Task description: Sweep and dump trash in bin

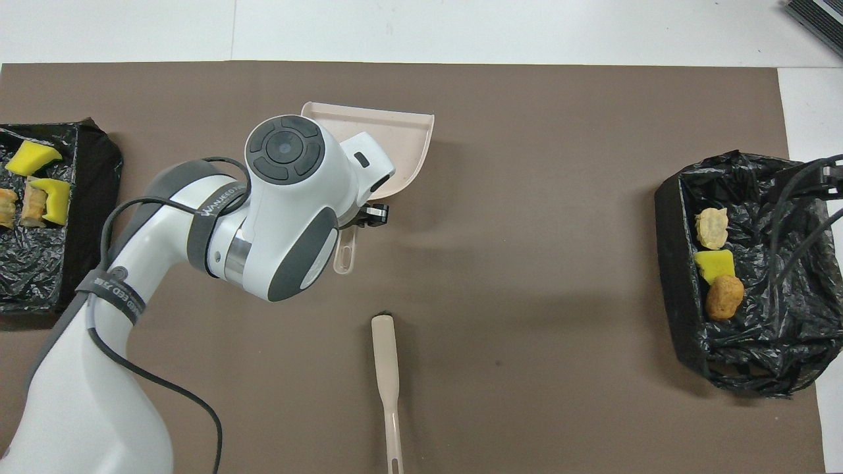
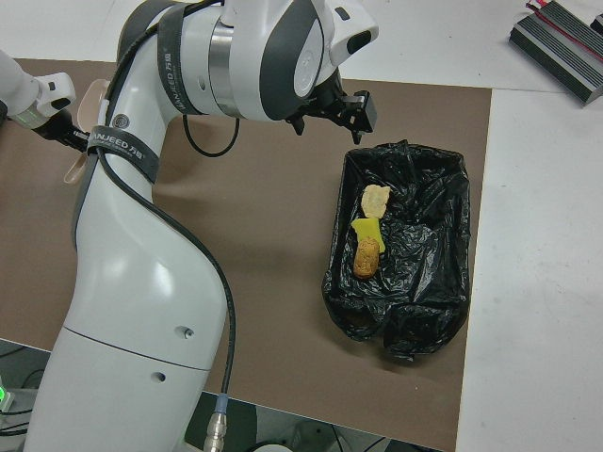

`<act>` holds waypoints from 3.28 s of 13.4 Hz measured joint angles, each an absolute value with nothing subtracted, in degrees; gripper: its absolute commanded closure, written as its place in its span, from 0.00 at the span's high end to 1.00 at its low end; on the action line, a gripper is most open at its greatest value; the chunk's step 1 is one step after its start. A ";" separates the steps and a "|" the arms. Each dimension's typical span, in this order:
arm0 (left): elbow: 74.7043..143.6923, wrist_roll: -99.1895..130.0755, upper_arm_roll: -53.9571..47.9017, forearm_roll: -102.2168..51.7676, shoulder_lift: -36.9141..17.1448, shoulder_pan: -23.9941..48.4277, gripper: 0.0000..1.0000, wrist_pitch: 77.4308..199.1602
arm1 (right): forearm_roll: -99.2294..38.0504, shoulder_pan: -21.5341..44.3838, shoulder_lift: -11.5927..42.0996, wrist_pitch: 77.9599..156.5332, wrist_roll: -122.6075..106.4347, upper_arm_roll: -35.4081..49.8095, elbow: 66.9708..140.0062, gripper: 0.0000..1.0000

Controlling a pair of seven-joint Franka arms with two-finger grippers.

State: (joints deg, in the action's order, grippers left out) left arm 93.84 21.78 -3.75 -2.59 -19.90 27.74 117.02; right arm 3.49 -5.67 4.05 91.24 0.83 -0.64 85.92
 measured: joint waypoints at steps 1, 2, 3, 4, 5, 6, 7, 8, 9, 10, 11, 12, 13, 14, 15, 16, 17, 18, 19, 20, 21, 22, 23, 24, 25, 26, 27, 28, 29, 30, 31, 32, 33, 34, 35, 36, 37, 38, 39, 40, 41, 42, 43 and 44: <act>93.84 24.28 -3.70 -4.19 -19.97 28.11 0.00 118.26 | 3.52 -5.72 4.05 91.23 0.83 -0.74 85.92 1.00; 93.84 25.93 -3.73 -4.86 -19.96 28.35 0.00 118.90 | 3.58 -5.74 4.05 91.21 0.83 -0.78 85.92 1.00; 93.84 27.06 -3.73 -5.21 -19.97 28.76 0.00 119.24 | 3.76 -5.74 4.05 91.17 0.83 -0.78 85.92 1.00; 93.84 27.94 -3.72 -5.40 -20.02 29.36 0.00 119.41 | 4.14 -5.72 4.05 90.96 0.83 -0.78 85.92 1.00; 93.84 28.71 -3.73 -5.59 -20.15 30.04 0.00 119.56 | 4.60 -5.69 4.05 90.43 0.83 -0.76 85.92 1.00; 93.84 29.48 -3.71 -5.73 -20.33 30.66 0.00 119.64 | 4.84 -5.68 4.05 89.99 0.83 -0.73 85.92 1.00; 93.85 30.25 -3.69 -5.79 -20.66 31.28 0.00 119.66 | 4.88 -5.68 4.05 89.94 0.83 -0.72 85.92 1.00; 93.85 30.70 -3.71 -5.80 -21.01 31.82 0.00 119.73 | 4.88 -5.68 4.05 89.94 0.83 -0.71 85.92 1.00; 93.85 30.87 -3.72 -5.80 -21.34 32.14 0.00 119.99 | 4.88 -5.68 4.05 89.94 0.83 -0.70 85.92 1.00; 93.86 30.98 -3.70 -5.81 -21.69 32.27 0.00 120.41 | 4.88 -5.67 4.05 89.94 0.83 -0.69 85.92 1.00; 93.89 31.03 -3.69 -5.81 -22.00 32.33 0.00 120.53 | 4.88 -5.67 4.05 89.92 0.83 -0.68 85.92 1.00; 93.99 31.06 -3.66 -5.81 -22.34 32.35 0.00 120.53 | 4.88 -5.67 4.05 89.90 0.83 -0.68 85.92 1.00; 94.19 31.06 -3.62 -5.81 -22.76 32.35 0.00 120.51 | 4.88 -5.67 4.05 89.90 0.83 -0.68 85.92 1.00; 94.68 31.06 -3.58 -5.81 -23.08 32.35 0.00 120.44 | 4.88 -5.67 4.05 89.89 0.83 -0.68 85.92 1.00; 95.73 31.06 -3.55 -5.81 -23.22 32.35 0.00 120.39 | 4.88 -5.67 4.05 89.84 0.83 -0.68 85.92 1.00; 97.02 31.06 -3.50 -5.81 -23.21 32.35 0.01 120.29 | 4.88 -5.67 4.05 89.75 0.83 -0.68 85.92 1.00; 98.27 31.06 -3.50 -5.81 -23.22 32.36 0.12 120.20 | 4.88 -5.66 4.04 89.46 0.83 -0.68 85.92 1.00; 99.00 31.06 -3.53 -5.81 -23.18 32.42 0.32 120.26 | 4.88 -5.65 4.04 88.92 0.83 -0.66 85.92 1.00; 99.08 31.06 -3.51 -5.77 -23.11 32.49 0.57 120.27 | 4.88 -5.64 4.03 88.59 0.83 -0.61 85.92 1.00; 99.09 31.06 -3.47 -5.76 -23.00 32.50 1.00 120.21 | 4.88 -5.61 4.01 88.34 0.83 -0.55 85.92 1.00; 99.11 31.06 -3.38 -5.76 -22.89 32.50 1.00 120.13 | 4.88 -5.61 3.98 88.15 0.83 -0.50 85.92 1.00; 99.13 31.02 -3.17 -5.76 -22.70 32.50 1.00 120.09 | 4.88 -5.60 3.94 87.98 0.83 -0.48 85.92 1.00; 99.10 30.89 -2.87 -5.76 -22.25 32.47 1.00 120.03 | 4.88 -5.60 3.90 87.73 0.83 -0.48 85.92 1.00; 99.10 30.74 -2.55 -5.76 -21.36 32.29 1.00 119.33 | 4.86 -5.60 3.84 87.53 0.83 -0.48 85.92 1.00; 99.11 30.46 -2.27 -5.76 -20.27 31.89 1.00 117.76 | 4.82 -5.57 3.79 87.35 0.83 -0.44 85.92 1.00; 99.12 30.00 -1.90 -5.76 -18.94 31.35 1.00 115.60 | 4.81 -5.43 3.73 86.84 0.94 -0.33 85.92 1.00; 99.14 29.04 -1.77 -5.75 -17.42 30.24 1.00 113.39 | 4.80 -5.22 3.66 86.35 1.65 -0.12 85.92 1.00; 99.19 27.30 -1.67 -5.73 -15.91 28.85 1.00 111.59 | 4.61 -5.01 3.63 86.06 2.72 0.17 85.92 1.00; 99.29 24.57 -1.57 -5.72 -14.30 26.97 1.00 109.74 | 3.97 -4.82 3.61 85.86 3.71 0.59 85.92 1.00; 99.44 20.87 -1.49 -5.72 -12.67 24.76 1.00 107.79 | 3.26 -4.76 3.61 85.81 4.62 1.09 85.92 1.00; 99.61 16.93 -1.40 -5.72 -10.99 22.39 1.00 106.01 | 3.03 -4.68 3.61 85.80 5.30 1.42 85.92 1.00; 99.74 12.94 -1.35 -5.72 -9.25 19.87 1.00 104.73 | 2.97 -4.65 3.60 85.81 5.46 1.58 85.92 1.00; 99.81 9.04 -1.31 -5.72 -7.48 17.47 1.00 103.75 | 2.96 -4.64 3.60 85.81 5.46 1.65 85.92 1.00; 99.79 5.69 -1.28 -5.72 -5.76 15.29 1.00 102.56 | 2.95 -4.64 3.59 85.81 5.46 1.79 85.92 1.00; 99.63 2.84 -1.24 -5.72 -3.91 13.16 1.00 100.86 | 2.95 -4.62 3.59 85.81 5.46 2.17 85.92 1.00; 99.09 0.35 -1.22 -5.72 -2.08 11.15 1.00 98.49 | 2.94 -4.61 3.58 85.81 5.46 2.58 85.92 1.00; 98.02 -1.64 -1.20 -5.68 -0.52 9.42 1.00 95.63 | 2.95 -4.61 3.58 85.81 5.44 2.80 85.92 1.00; 96.76 -3.01 -1.17 -5.18 0.59 8.06 1.00 93.29 | 2.95 -4.62 3.58 85.81 5.34 2.82 85.92 1.00; 95.71 -4.03 -1.14 -4.18 1.57 6.96 1.00 91.74 | 2.95 -4.62 3.57 85.80 5.26 2.82 85.92 1.00; 94.97 -5.01 -1.09 -3.32 2.68 6.05 1.00 90.61 | 2.95 -4.62 3.56 85.80 5.23 2.82 85.92 1.00; 94.60 -5.92 -1.04 -2.92 3.72 5.32 1.00 89.64 | 2.95 -4.62 3.53 85.80 5.20 2.82 85.92 1.00; 94.38 -6.59 -0.97 -2.56 4.44 4.88 1.00 89.05 | 2.95 -4.62 3.51 85.80 5.19 2.82 85.92 1.00; 93.76 -6.89 -0.96 -2.11 4.62 4.81 1.00 88.74 | 2.95 -4.62 3.50 85.79 5.18 2.82 85.92 1.00; 92.76 -6.91 -1.03 -1.86 4.44 4.81 1.00 87.99 | 2.95 -4.62 3.50 85.79 5.18 2.82 85.92 1.00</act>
